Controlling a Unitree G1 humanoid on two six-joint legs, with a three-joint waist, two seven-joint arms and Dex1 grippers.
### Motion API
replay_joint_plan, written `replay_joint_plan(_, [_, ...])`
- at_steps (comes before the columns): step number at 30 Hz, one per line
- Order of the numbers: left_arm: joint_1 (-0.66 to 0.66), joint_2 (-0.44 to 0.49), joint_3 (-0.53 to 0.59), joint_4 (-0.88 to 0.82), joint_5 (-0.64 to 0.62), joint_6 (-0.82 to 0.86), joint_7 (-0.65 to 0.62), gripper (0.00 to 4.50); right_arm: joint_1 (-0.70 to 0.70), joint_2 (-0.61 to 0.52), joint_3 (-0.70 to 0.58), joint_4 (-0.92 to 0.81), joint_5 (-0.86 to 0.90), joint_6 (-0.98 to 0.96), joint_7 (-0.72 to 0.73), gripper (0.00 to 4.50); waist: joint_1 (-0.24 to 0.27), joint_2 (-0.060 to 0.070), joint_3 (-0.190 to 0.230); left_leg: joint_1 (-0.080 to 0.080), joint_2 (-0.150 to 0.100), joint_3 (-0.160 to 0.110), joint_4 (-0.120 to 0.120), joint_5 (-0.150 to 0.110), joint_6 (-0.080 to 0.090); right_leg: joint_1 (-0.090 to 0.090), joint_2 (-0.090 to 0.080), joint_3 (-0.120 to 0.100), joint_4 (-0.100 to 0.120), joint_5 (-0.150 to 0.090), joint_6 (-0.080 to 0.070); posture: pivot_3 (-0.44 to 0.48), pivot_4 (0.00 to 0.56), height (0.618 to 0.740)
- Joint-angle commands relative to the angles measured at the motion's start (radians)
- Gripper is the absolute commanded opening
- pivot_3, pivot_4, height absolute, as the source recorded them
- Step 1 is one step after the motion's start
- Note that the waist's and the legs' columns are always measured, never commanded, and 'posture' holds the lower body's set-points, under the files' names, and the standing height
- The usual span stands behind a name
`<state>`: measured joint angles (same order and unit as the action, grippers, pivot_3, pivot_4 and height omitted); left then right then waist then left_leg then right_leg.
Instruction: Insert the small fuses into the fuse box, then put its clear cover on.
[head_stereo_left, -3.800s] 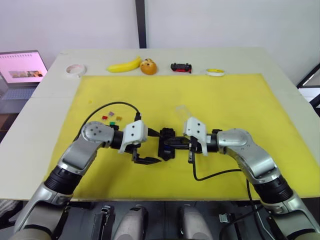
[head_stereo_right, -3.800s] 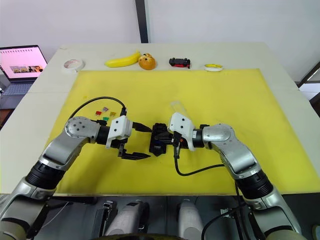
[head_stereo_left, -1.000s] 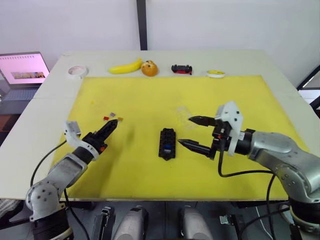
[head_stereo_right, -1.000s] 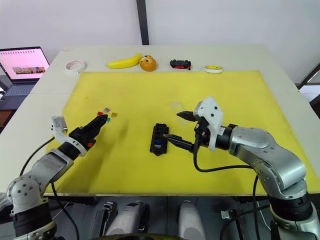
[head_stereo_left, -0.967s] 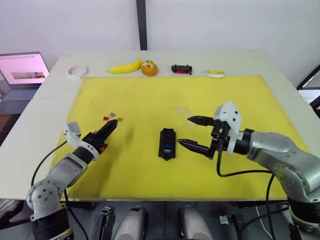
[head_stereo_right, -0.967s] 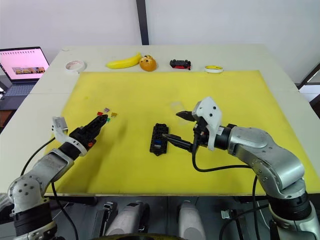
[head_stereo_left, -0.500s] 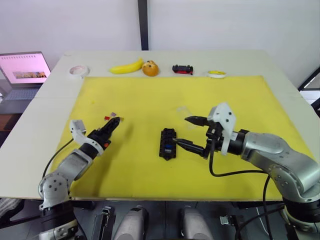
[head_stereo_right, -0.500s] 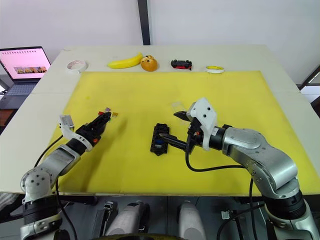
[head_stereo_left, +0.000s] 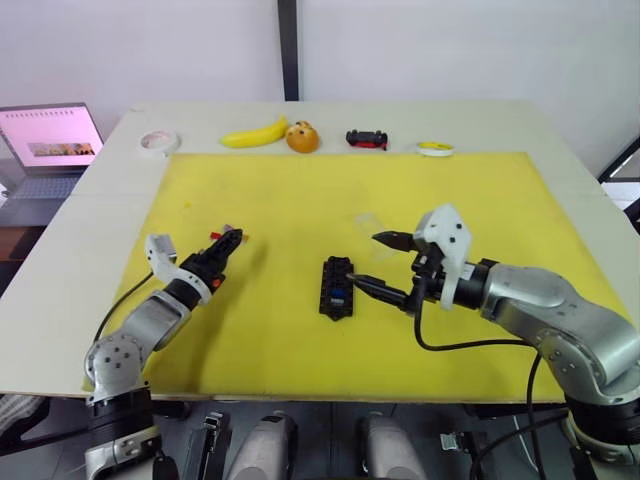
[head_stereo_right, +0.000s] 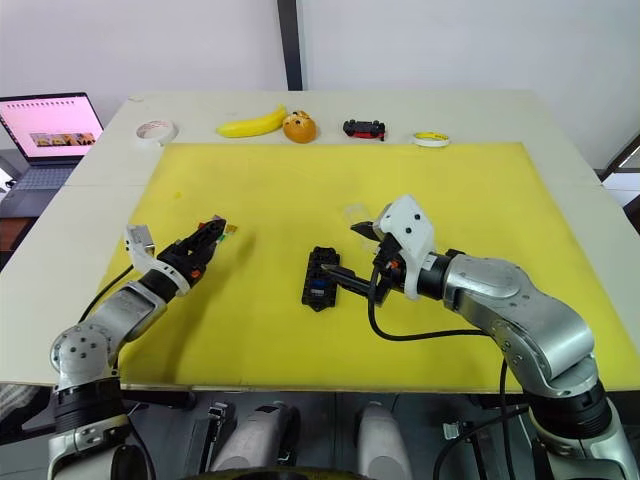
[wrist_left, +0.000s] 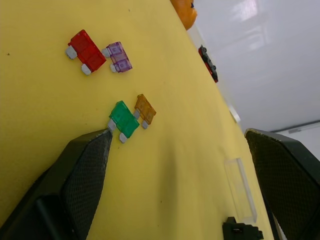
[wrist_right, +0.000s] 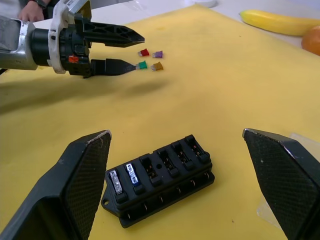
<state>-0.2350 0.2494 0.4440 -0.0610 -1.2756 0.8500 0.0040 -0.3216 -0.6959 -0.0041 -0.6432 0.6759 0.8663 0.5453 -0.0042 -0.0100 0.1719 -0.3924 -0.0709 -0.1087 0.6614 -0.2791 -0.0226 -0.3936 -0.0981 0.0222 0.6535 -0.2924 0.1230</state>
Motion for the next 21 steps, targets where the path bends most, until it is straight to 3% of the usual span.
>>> replay_joint_plan(1, [0.021, 0.005, -0.004, 0.017, 0.017, 0.012, 0.013, 4.5, -0.004, 0.001, -0.021, -0.044, -0.002, -0.015, -0.008, 4.48, 0.0, 0.0, 0.0, 0.0, 0.0, 0.0, 0.0, 0.0, 0.0, 0.0, 0.0, 0.0, 0.0, 0.0, 0.0, 0.0, 0.15, 0.74])
replay_joint_plan(17, [-0.037, -0.028, -0.046, 0.13, 0.107, -0.009, -0.067, 4.5, -0.011, -0.024, -0.029, -0.046, 0.001, -0.004, 0.002, 4.48, 0.019, 0.004, -0.003, 0.0, -0.001, -0.001, 0.0, 0.0, 0.0, 0.002, 0.0, -0.001, -0.002, 0.0, 0.0, 0.0, 0.15, 0.74])
replay_joint_plan(20, [-0.046, -0.03, -0.048, 0.139, 0.116, -0.01, -0.083, 3.61, -0.012, -0.025, -0.028, -0.046, 0.004, -0.002, 0.001, 4.5, 0.019, 0.004, -0.003, 0.0, -0.001, -0.001, 0.0, 0.0, 0.0, 0.002, 0.0, -0.001, -0.002, 0.0, 0.0, 0.0, 0.15, 0.74])
replay_joint_plan(21, [-0.049, -0.031, -0.047, 0.143, 0.118, -0.006, -0.086, 3.12, -0.012, -0.025, -0.029, -0.047, 0.004, -0.001, 0.001, 4.5, 0.019, 0.004, -0.003, 0.0, -0.001, -0.001, 0.0, 0.0, 0.0, 0.002, 0.0, -0.001, -0.002, 0.0, 0.0, 0.0, 0.15, 0.74])
